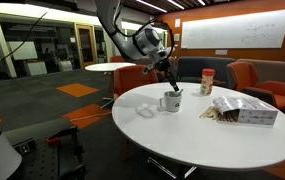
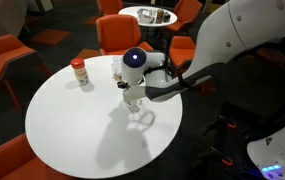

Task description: Pick up the small brush from the table and put it in the mug cup.

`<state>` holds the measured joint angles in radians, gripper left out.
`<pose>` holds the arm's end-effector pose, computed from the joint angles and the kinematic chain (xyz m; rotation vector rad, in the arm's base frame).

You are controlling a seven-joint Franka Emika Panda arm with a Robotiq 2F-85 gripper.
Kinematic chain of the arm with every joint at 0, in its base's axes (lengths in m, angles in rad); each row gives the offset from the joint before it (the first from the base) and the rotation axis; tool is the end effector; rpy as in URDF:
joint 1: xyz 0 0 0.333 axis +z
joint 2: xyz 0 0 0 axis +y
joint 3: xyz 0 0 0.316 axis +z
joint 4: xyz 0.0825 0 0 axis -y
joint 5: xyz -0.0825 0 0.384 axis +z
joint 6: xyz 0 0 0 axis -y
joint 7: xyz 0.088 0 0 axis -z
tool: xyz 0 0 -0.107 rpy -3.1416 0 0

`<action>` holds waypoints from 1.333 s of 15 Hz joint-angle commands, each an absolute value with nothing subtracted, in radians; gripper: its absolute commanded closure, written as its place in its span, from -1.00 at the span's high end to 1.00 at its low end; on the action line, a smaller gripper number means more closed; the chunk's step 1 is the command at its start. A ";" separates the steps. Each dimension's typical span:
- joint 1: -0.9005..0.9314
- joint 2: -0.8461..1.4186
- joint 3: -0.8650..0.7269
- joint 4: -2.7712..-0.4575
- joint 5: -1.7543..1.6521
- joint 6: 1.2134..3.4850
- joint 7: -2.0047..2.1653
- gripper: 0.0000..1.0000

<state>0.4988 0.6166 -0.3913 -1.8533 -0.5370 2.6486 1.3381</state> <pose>0.6524 0.1044 0.2255 2.6349 -0.9382 0.6746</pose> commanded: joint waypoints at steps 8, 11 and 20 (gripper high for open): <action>0.222 0.502 -0.040 -1.886 -0.157 2.579 0.967 1.00; 0.151 0.478 0.027 -1.863 0.001 2.426 0.736 1.00; 0.208 0.443 -0.040 -1.825 -0.217 2.159 0.556 1.00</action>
<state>0.1731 0.4665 -0.0115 -1.8089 -0.1221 2.1261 0.5811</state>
